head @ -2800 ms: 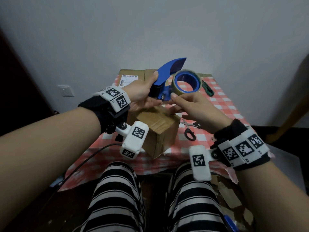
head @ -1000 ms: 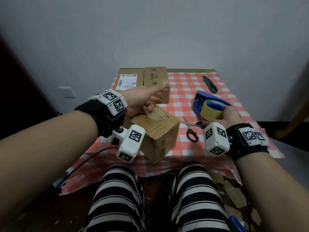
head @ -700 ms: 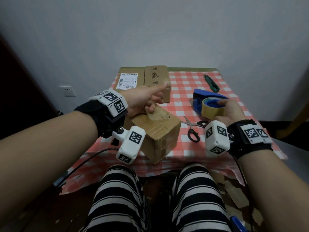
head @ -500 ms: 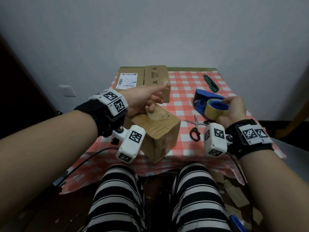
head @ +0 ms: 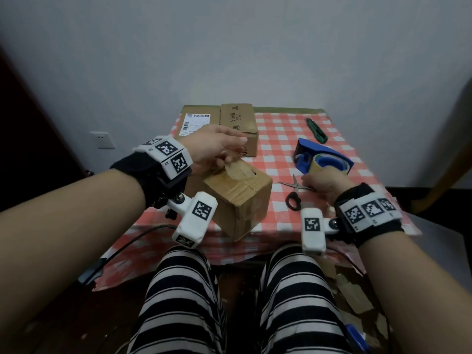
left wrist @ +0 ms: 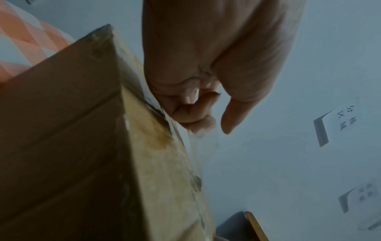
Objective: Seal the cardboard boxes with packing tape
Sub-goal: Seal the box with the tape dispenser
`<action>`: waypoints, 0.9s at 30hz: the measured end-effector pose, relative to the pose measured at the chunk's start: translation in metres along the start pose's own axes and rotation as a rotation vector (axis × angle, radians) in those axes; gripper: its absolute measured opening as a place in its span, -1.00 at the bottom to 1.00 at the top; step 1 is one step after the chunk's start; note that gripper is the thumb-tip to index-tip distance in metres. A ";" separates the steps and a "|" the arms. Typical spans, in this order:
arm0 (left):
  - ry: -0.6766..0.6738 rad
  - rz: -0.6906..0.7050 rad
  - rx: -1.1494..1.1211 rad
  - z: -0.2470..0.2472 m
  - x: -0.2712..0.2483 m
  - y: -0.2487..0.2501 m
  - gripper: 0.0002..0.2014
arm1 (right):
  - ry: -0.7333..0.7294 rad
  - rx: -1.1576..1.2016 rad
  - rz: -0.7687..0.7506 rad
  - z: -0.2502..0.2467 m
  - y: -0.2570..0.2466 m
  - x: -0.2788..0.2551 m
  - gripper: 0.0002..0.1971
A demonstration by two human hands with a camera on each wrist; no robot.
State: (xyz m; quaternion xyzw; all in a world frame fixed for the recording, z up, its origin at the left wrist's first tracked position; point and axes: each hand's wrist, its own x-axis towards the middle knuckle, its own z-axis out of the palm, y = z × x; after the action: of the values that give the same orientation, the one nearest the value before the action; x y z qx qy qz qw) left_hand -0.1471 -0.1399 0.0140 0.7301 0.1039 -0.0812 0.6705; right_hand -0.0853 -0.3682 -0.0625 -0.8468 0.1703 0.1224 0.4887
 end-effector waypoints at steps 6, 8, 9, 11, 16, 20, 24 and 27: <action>0.045 0.066 0.014 -0.006 -0.010 -0.010 -0.76 | -0.050 -0.101 0.004 0.011 0.009 0.002 -0.92; 0.049 0.088 0.034 -0.006 -0.011 -0.016 -0.76 | -0.056 -0.164 0.014 0.012 0.011 0.005 -0.87; 0.048 0.097 0.046 -0.006 -0.011 -0.019 -0.77 | -0.052 -0.205 0.014 0.013 0.011 0.003 -0.81; 0.042 0.112 0.073 -0.006 -0.011 -0.022 -0.78 | -0.056 -0.320 0.017 0.016 0.012 0.001 -0.63; 0.030 0.088 0.182 -0.005 -0.009 -0.024 -0.72 | -0.017 -0.510 0.024 0.017 0.011 -0.005 -0.53; 0.009 0.049 0.232 -0.002 -0.005 -0.022 -0.70 | 0.016 -0.584 -0.012 0.014 0.009 -0.007 -0.59; -0.005 0.039 0.260 0.001 -0.003 -0.021 -0.65 | 0.012 -0.634 -0.057 0.010 0.008 -0.009 -0.68; -0.006 0.041 0.274 0.001 -0.002 -0.021 -0.63 | 0.004 -0.597 -0.088 0.006 0.007 -0.013 -0.73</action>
State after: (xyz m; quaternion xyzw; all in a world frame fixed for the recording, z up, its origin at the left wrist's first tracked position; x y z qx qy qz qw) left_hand -0.1548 -0.1394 -0.0055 0.8165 0.0749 -0.0829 0.5664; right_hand -0.1003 -0.3638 -0.0659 -0.9599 0.0909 0.1439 0.2228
